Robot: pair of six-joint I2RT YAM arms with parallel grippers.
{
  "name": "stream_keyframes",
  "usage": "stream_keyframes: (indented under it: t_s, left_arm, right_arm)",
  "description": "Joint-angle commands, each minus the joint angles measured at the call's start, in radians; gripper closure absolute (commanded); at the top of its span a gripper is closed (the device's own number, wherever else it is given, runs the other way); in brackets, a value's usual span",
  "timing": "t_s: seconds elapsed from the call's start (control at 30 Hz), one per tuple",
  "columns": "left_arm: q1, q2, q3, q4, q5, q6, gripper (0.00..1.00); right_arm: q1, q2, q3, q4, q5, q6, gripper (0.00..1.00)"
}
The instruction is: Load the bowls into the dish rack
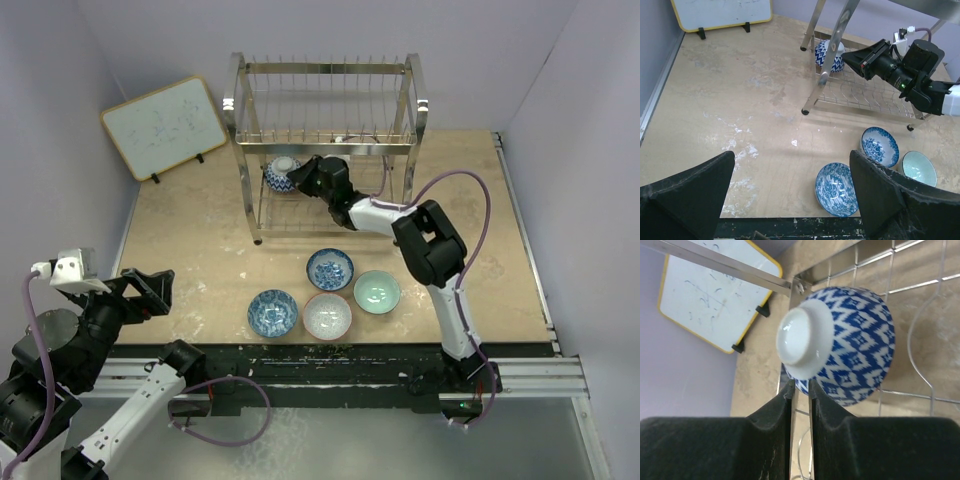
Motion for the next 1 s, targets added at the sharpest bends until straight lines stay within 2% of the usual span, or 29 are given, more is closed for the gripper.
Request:
stream_keyframes:
  t_s: [0.0, 0.53, 0.77, 0.97]
  left_arm:
    - [0.003, -0.006, -0.001, 0.013, -0.01, 0.012, 0.01]
    - [0.003, -0.026, -0.007, -0.004, -0.034, 0.023, 0.01]
    - [0.002, -0.027, -0.005, -0.005, -0.036, 0.023, 0.01]
    - [0.002, -0.019, -0.005, 0.002, -0.03, 0.022, 0.01]
  right_arm:
    - [0.003, 0.03, 0.079, 0.015, -0.026, 0.007, 0.81]
    - [-0.001, 0.14, 0.212, 0.003, 0.028, -0.004, 0.81]
    - [0.004, 0.016, 0.048, 0.058, 0.083, 0.0, 0.77]
    - [0.007, -0.101, -0.069, 0.096, 0.066, -0.013, 0.72]
